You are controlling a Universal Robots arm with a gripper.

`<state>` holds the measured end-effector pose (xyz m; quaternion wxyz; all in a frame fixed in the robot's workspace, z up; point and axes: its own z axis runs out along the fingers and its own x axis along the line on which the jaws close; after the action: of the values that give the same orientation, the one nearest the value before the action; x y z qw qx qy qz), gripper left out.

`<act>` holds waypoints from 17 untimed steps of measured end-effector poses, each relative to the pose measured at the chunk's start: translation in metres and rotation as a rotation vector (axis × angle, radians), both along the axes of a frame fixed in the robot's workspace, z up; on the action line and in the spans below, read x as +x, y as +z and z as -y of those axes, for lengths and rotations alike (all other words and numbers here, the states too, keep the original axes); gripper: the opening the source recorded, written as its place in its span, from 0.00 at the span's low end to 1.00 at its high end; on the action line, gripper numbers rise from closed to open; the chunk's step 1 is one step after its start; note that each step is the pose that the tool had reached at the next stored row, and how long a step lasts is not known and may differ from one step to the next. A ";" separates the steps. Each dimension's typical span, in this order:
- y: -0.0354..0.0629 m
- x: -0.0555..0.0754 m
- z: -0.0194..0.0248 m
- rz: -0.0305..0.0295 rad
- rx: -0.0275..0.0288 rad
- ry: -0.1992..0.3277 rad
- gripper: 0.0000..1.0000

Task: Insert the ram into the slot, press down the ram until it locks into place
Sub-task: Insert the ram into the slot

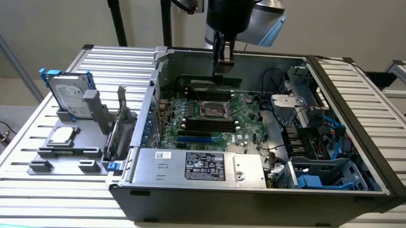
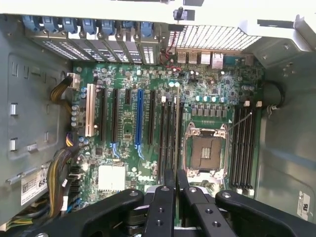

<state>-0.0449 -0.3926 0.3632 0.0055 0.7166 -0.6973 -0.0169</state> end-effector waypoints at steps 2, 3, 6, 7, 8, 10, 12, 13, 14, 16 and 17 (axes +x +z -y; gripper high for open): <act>-0.0036 0.000 0.0000 0.0001 0.0002 0.000 0.13; -0.0055 0.000 0.0000 0.0001 0.0002 0.000 0.13; -0.0109 0.000 0.0000 0.0000 0.0000 -0.001 0.13; -0.0127 0.000 0.0000 0.0000 0.0000 -0.001 0.13; -0.0145 0.000 0.0000 0.0000 0.0001 -0.001 0.13; -0.0182 0.001 0.0000 0.0000 0.0000 -0.001 0.13; -0.0219 0.003 0.0000 0.0000 0.0001 -0.001 0.13; -0.0237 0.003 0.0000 0.0000 0.0000 -0.001 0.13; -0.0255 0.004 0.0000 0.0000 0.0000 -0.001 0.13; -0.0290 0.006 0.0000 0.0000 0.0000 -0.001 0.13; -0.0308 0.006 0.0000 0.0000 -0.0001 -0.001 0.13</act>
<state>-0.0386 -0.3926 0.3324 0.0055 0.7164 -0.6975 -0.0169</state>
